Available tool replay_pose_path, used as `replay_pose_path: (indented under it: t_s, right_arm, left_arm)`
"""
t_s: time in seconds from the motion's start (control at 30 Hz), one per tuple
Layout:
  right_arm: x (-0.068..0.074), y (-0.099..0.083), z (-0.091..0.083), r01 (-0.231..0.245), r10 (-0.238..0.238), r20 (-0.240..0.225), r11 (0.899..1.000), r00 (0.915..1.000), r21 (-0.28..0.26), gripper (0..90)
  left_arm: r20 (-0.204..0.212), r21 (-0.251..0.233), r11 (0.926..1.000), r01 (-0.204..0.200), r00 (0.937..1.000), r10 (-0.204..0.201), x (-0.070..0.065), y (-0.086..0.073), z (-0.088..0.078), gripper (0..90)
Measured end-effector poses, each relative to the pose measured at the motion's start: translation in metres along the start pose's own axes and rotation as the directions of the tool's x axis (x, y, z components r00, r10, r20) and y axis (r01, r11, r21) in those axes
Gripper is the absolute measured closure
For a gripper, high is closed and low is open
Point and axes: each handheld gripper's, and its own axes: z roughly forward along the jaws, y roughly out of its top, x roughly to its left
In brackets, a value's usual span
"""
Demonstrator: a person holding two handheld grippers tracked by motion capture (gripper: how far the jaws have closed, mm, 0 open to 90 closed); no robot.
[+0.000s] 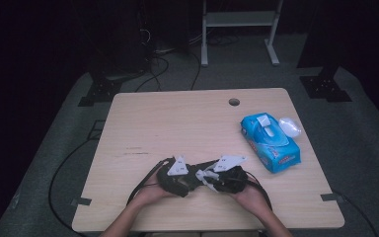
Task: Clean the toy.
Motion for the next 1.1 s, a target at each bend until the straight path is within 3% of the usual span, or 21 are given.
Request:
replay_pose_path:
  t_s: [0.23, 0.33, 0.4, 0.5, 0.6, 0.67, 0.77, 0.87, 0.97, 1.03, 1.1]
  right_arm:
    - [-0.011, 0.001, -0.016, -0.007, 0.008, 0.033, 0.999, 0.9994, -0.036, 53.1]
    - [-0.012, 0.001, -0.01, -0.009, 0.01, 0.065, 1.0, 0.9978, -0.019, 50.6]
    - [-0.012, 0.0, -0.002, -0.021, 0.022, 0.063, 1.0, 0.9978, -0.016, 51.1]
    - [-0.008, 0.003, 0.012, -0.011, 0.011, 0.044, 1.0, 0.999, -0.004, 59.8]
    - [-0.004, 0.003, 0.014, -0.001, 0.002, 0.029, 1.0, 0.9996, -0.012, 73.8]
    - [-0.007, 0.001, 0.012, -0.007, 0.007, 0.035, 1.0, 0.9994, -0.008, 76.9]
    - [-0.018, -0.005, 0.0, -0.017, 0.016, 0.114, 1.0, 0.9933, 0.008, 78.8]
    - [-0.032, -0.017, -0.015, -0.08, 0.076, 0.184, 0.997, 0.98, 0.014, 79.9]
    - [-0.031, -0.022, -0.019, -0.098, 0.096, 0.185, 0.995, 0.9781, 0.001, 80.5]
    - [-0.023, -0.018, -0.015, -0.097, 0.098, 0.124, 0.995, 0.9874, -0.011, 80.5]
    - [-0.013, -0.015, -0.008, -0.062, 0.063, 0.1, 0.998, 0.993, -0.015, 80.5]
  left_arm:
    - [-0.001, 0.001, 1.0, 0.002, 1.0, -0.002, 0.0, 0.0, 0.0, 23.9]
    - [-0.001, 0.0, 1.0, 0.001, 1.0, -0.001, -0.001, 0.001, 0.0, 24.0]
    - [-0.001, 0.0, 1.0, 0.0, 1.0, 0.0, -0.001, 0.001, 0.0, 24.0]
    - [-0.001, -0.004, 1.0, -0.001, 1.0, 0.001, 0.0, 0.0, 0.0, 24.0]
    - [0.0, -0.004, 1.0, 0.002, 1.0, -0.002, 0.001, 0.0, 0.0, 24.0]
    - [-0.003, -0.002, 1.0, -0.001, 1.0, 0.001, 0.0, 0.0, 0.0, 24.0]
    - [-0.002, -0.001, 1.0, 0.002, 1.0, -0.002, 0.0, 0.0, 0.0, 24.0]
    - [0.002, -0.001, 1.0, 0.007, 1.0, -0.007, 0.001, 0.0, 0.0, 24.0]
    - [0.001, 0.001, 1.0, -0.001, 1.0, 0.001, 0.0, 0.001, 0.0, 24.0]
    - [0.004, -0.001, 1.0, 0.003, 1.0, -0.003, 0.0, 0.001, 0.0, 24.0]
    - [0.0, 0.002, 1.0, 0.0, 1.0, 0.0, 0.0, 0.001, 0.0, 24.0]
